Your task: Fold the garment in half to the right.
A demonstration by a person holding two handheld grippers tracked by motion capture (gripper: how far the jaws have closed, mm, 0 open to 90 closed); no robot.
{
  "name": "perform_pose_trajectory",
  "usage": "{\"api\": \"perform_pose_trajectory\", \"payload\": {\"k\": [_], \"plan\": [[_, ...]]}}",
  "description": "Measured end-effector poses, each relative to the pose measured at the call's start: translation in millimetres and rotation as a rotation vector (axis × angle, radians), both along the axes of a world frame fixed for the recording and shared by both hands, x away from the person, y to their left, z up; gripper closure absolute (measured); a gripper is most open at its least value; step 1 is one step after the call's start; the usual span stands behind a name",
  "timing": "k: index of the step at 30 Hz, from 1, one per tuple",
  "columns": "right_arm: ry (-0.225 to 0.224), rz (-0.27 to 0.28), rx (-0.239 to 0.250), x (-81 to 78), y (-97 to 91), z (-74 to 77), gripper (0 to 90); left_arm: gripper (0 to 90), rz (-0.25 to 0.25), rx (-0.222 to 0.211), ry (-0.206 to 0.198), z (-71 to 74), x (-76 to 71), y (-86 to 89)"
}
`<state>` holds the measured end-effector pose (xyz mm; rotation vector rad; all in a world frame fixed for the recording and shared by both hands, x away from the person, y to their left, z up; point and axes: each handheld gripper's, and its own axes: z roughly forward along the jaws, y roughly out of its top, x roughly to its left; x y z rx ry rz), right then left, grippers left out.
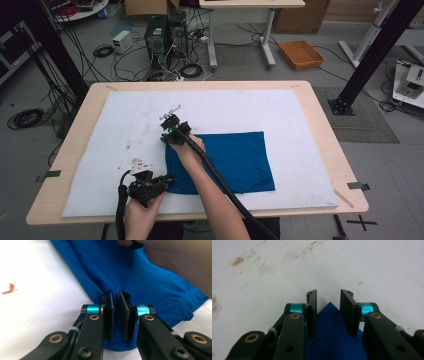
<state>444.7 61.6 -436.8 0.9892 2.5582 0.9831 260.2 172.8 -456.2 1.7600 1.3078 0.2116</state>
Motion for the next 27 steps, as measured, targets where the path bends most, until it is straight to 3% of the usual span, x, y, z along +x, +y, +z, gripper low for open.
{"api": "perform_pose_trajectory", "payload": {"k": [4, 8, 12, 15, 19, 23, 27], "plan": [[-0.006, -0.005, -0.01, 0.3, 2.9, -3.3, 69.1, 81.6, 0.001, 0.007, -0.002, 0.2, -0.4, -0.5], [-0.032, 0.001, -0.037, -1.8, 5.2, -2.4, 83.7, 81.6, 0.005, 0.008, -0.007, 0.1, -0.8, -1.3], [-0.053, -0.001, -0.046, -3.8, 6.3, -1.4, 87.1, 81.9, 0.01, 0.003, -0.006, 0.2, -1.3, -1.0], [-0.064, 0.003, -0.005, -4.2, 1.2, 6.7, 87.2, 83.5, 0.007, 0.012, -0.014, 1.3, -3.0, -0.7], [-0.066, 0.017, 0.096, -4.3, -13.9, 25.7, 87.1, 84.5, -0.001, 0.023, -0.036, 7.2, -6.4, -1.7], [-0.065, 0.031, 0.178, -3.6, -38.8, 43.2, 87.1, 84.8, -0.02, 0.041, -0.097, 24.7, -11.9, -9.1], [-0.051, 0.033, 0.261, -3.2, -73.0, 60.0, 87.2, 84.9, -0.067, 0.018, -0.143, 43.6, -15.4, -29.2]]}}
